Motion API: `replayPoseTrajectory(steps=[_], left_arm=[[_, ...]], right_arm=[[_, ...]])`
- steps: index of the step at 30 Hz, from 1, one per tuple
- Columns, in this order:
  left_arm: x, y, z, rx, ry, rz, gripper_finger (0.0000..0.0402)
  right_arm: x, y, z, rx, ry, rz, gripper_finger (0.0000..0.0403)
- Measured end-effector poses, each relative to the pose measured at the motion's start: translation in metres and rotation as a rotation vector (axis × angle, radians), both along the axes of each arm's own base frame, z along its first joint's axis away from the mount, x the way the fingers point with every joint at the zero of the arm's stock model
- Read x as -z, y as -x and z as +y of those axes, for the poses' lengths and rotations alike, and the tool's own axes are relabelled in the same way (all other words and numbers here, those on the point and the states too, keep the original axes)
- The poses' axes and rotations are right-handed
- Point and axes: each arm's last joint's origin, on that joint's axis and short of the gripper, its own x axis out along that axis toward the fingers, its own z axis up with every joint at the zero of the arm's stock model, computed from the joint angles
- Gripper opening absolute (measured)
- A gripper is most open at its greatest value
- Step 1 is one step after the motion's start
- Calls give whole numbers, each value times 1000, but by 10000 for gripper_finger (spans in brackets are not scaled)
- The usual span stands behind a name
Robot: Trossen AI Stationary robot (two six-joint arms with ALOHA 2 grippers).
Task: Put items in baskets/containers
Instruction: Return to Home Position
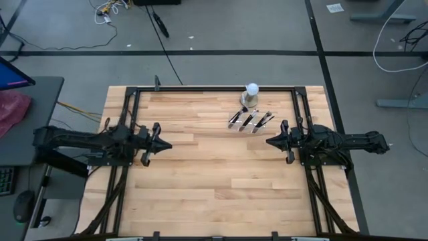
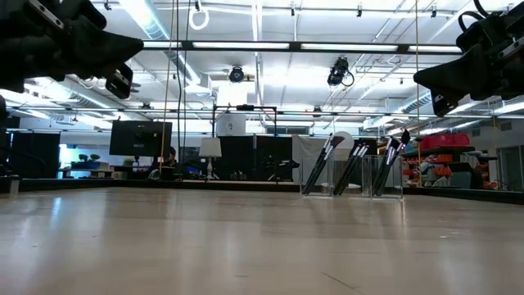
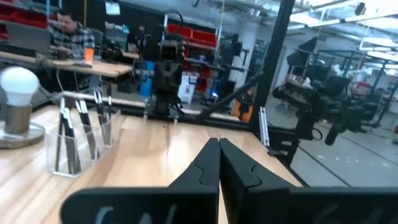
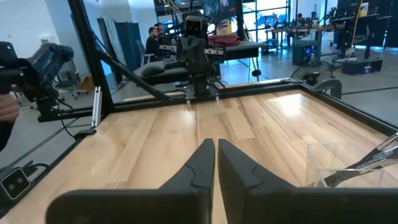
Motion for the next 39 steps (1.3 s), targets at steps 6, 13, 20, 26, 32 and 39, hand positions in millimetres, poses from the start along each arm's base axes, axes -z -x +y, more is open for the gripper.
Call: replayPoseTrajectory(steps=[6, 13, 20, 26, 32, 39], left_arm=[[-2, 16, 1, -39, -7, -14, 1], [7, 28, 3, -115, -20, 50, 1], [9, 28, 1, -119, -84, 60, 2], [11, 27, 2, -153, -107, 86, 2], [12, 27, 2, -153, -108, 98, 2], [12, 27, 2, -150, -26, 100, 2]], right_arm=[[0, 0, 0, 0, 0, 0, 24], [0, 0, 0, 0, 0, -1, 24], [0, 0, 0, 0, 0, 3, 24], [0, 0, 0, 0, 0, -1, 24], [0, 0, 0, 0, 0, 1, 24], [0, 0, 0, 0, 0, 2, 24]])
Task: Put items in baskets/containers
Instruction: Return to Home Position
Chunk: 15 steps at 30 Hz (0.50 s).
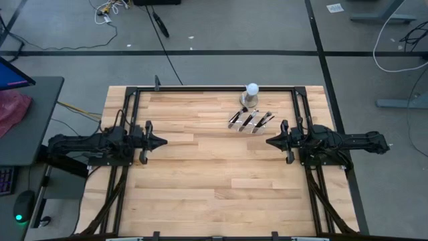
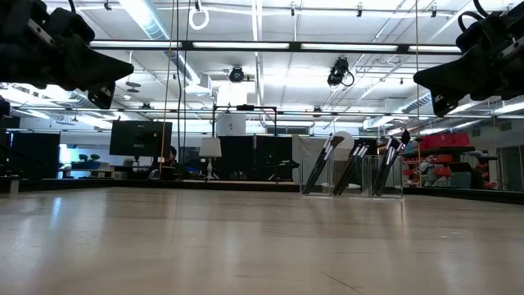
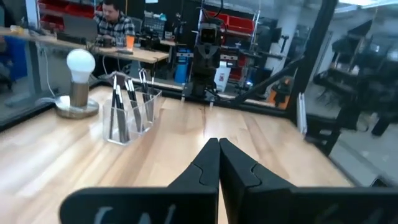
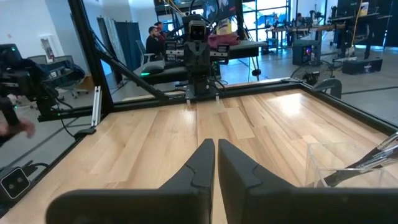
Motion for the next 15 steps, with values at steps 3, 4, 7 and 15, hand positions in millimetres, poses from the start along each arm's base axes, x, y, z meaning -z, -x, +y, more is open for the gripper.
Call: replayPoseTrajectory(steps=[3, 4, 7, 15], left_arm=[[-1, 0, 0, -2, 75, -13, 3], [-1, 0, 0, -2, 98, -17, 3], [-2, 0, 0, 0, 140, -23, 3], [-2, 0, 0, 2, 144, -27, 3]], right_arm=[[0, 0, 0, 0, 0, 0, 24], [0, 0, 0, 0, 0, 0, 24], [0, 0, 0, 0, 0, 0, 24], [0, 0, 0, 0, 0, 0, 24]])
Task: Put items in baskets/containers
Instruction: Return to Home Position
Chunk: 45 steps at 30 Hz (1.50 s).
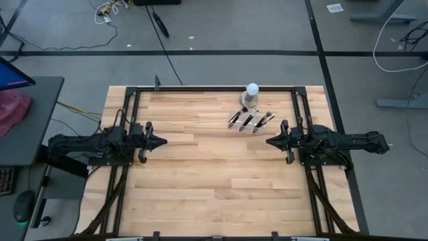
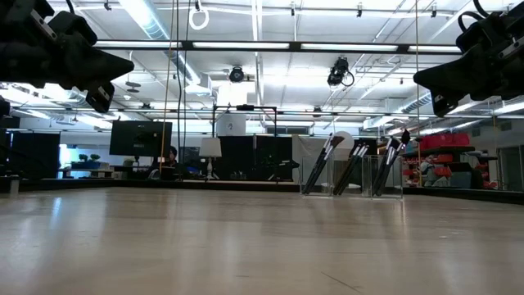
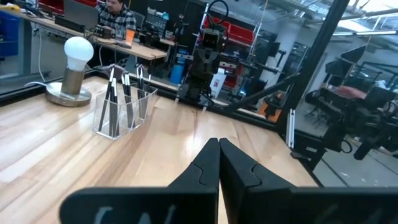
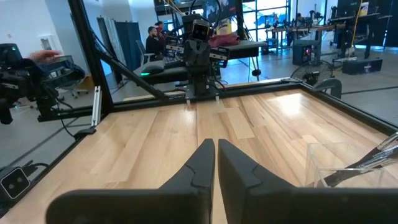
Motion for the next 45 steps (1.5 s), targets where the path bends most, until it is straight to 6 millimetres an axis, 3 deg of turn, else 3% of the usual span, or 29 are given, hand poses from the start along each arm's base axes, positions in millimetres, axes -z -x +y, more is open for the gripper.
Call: replayPoseTrajectory(steps=[14, 45], left_arm=[[-1, 1, -2, 17, 1, -18, 3], [-1, 1, -2, 18, 1, -13, 3]], right_arm=[[-7, 3, 1, -15, -3, -80, 24], [-6, 3, 1, -9, -2, -71, 24]])
